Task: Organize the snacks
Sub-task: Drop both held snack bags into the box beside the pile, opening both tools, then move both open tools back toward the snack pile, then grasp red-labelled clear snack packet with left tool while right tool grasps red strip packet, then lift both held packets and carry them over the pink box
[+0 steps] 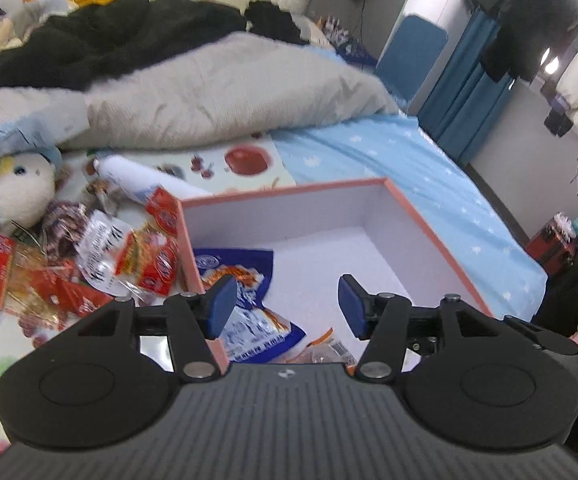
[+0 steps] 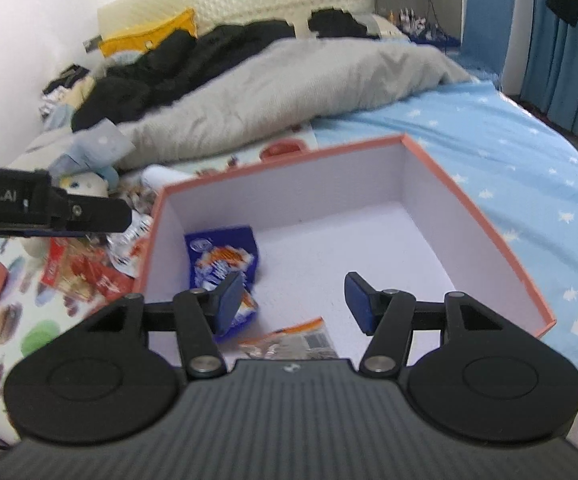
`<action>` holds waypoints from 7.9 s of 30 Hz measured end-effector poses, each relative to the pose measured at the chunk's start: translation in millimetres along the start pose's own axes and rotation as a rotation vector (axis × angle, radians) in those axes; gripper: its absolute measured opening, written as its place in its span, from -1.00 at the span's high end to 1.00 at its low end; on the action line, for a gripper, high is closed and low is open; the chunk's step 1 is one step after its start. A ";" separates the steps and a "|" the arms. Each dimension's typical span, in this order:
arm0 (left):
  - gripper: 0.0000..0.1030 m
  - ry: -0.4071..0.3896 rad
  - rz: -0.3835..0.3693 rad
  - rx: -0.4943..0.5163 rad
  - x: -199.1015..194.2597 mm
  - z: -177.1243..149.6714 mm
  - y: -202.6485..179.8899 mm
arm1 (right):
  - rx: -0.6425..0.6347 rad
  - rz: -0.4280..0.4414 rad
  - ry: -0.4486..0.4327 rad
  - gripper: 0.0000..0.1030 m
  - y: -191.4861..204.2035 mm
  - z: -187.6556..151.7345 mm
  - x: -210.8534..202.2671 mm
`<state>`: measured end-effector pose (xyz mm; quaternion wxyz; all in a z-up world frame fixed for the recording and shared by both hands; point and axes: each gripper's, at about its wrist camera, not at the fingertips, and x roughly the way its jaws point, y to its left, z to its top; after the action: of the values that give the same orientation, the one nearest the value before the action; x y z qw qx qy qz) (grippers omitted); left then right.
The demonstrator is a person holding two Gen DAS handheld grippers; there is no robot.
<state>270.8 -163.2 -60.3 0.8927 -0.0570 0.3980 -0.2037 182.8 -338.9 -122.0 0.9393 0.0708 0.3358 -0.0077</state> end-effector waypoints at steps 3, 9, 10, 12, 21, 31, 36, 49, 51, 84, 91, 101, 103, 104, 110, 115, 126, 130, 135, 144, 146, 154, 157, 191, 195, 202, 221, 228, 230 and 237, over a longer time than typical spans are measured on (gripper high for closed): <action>-0.22 -0.040 0.006 0.016 -20.3 1.3 1.9 | -0.008 0.002 -0.035 -0.14 8.3 5.0 -14.6; -0.23 -0.107 0.015 0.024 -59.9 -0.1 8.5 | -0.020 0.027 -0.094 -0.14 24.4 13.7 -39.5; -0.23 -0.120 0.018 0.029 -66.6 -0.3 9.1 | -0.019 0.033 -0.104 -0.14 27.6 14.6 -43.5; -0.25 -0.145 0.025 0.037 -79.5 -0.6 10.5 | -0.019 0.047 -0.125 -0.14 32.3 16.9 -51.7; -0.34 -0.224 0.049 0.056 -128.0 -11.4 21.3 | -0.053 0.107 -0.201 -0.14 59.1 22.9 -79.4; -0.52 -0.264 0.134 0.018 -165.1 -42.7 45.9 | -0.118 0.145 -0.232 -0.25 86.2 10.0 -94.7; -0.84 -0.272 0.188 0.014 -174.2 -60.7 57.0 | -0.148 0.176 -0.217 -0.28 99.0 -5.9 -95.1; -1.00 -0.221 0.275 -0.046 -178.4 -118.8 87.6 | -0.167 0.261 -0.181 -0.28 128.1 -51.6 -94.2; -1.00 -0.229 0.300 -0.045 -178.6 -130.5 89.6 | -0.174 0.267 -0.165 -0.28 133.0 -57.8 -93.5; -1.00 -0.089 0.379 -0.197 -110.9 -133.7 204.6 | -0.244 0.265 0.011 -0.28 175.3 -67.6 -11.7; -1.00 -0.030 0.362 -0.253 -67.7 -123.4 246.0 | -0.272 0.288 0.059 -0.28 190.6 -60.3 27.4; -1.00 0.034 0.310 -0.296 1.2 -102.1 304.9 | -0.361 0.271 0.108 -0.28 215.8 -50.2 99.5; -1.00 0.034 0.308 -0.288 15.5 -96.0 316.2 | -0.388 0.272 0.113 -0.28 219.3 -47.0 113.8; -1.00 0.033 0.308 -0.282 21.4 -93.6 321.5 | -0.401 0.272 0.115 -0.28 221.4 -45.3 120.0; -0.99 0.029 0.268 -0.228 56.5 -77.4 354.2 | -0.499 0.277 0.131 -0.28 238.0 -38.3 162.1; -0.99 0.046 0.241 -0.165 85.6 -66.2 375.1 | -0.628 0.266 0.118 -0.28 258.4 -41.0 195.0; -0.82 0.060 0.110 -0.165 114.9 -63.6 399.2 | -0.627 0.272 0.226 -0.25 266.4 -39.8 242.7; -0.78 0.065 0.009 -0.246 114.8 -61.7 407.1 | -0.549 0.322 0.266 -0.15 256.8 -36.8 247.3; -0.58 0.047 -0.106 -0.390 107.7 -69.8 418.7 | -0.535 0.340 0.275 -0.05 254.7 -40.8 244.0; -0.14 0.027 -0.147 -0.470 97.2 -83.5 409.7 | -0.553 0.387 0.278 0.04 254.4 -53.9 228.8; -0.02 0.019 -0.166 -0.483 94.7 -85.0 404.6 | -0.557 0.390 0.275 0.05 254.9 -57.4 224.7; 0.06 -0.012 -0.273 -0.546 85.7 -95.8 396.0 | -0.566 0.428 0.276 0.05 250.9 -66.8 212.6; 0.06 -0.005 -0.314 -0.549 91.2 -95.3 394.1 | -0.569 0.436 0.273 0.07 249.0 -68.7 210.1; -0.39 0.290 0.176 -0.319 172.8 -24.0 297.9 | -0.528 0.290 0.294 0.25 213.4 -85.8 170.3; -0.39 0.291 0.246 -0.277 178.2 -25.2 286.6 | -0.490 0.279 0.303 0.25 201.7 -92.4 162.9; -0.18 0.295 0.339 -0.194 183.9 -27.0 269.2 | -0.470 0.245 0.288 0.25 193.7 -97.3 150.9; 0.55 0.289 0.293 -0.248 123.8 -72.5 261.1 | -0.467 0.225 0.262 0.25 195.8 -99.3 117.2; 0.58 0.261 0.282 -0.299 87.0 -97.9 264.6 | -0.420 0.200 0.270 0.25 189.0 -105.9 99.4; 0.58 0.252 0.276 -0.310 75.5 -106.8 262.6 | -0.395 0.195 0.271 0.25 187.0 -108.4 93.5; 0.60 0.216 0.254 -0.330 40.0 -133.1 249.9 | -0.354 0.184 0.253 0.25 181.2 -114.5 68.3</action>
<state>276.7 56.0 -243.9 0.8419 -0.1293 0.5232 -0.0266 174.8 -141.5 -229.6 0.8843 -0.0643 0.4389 0.1458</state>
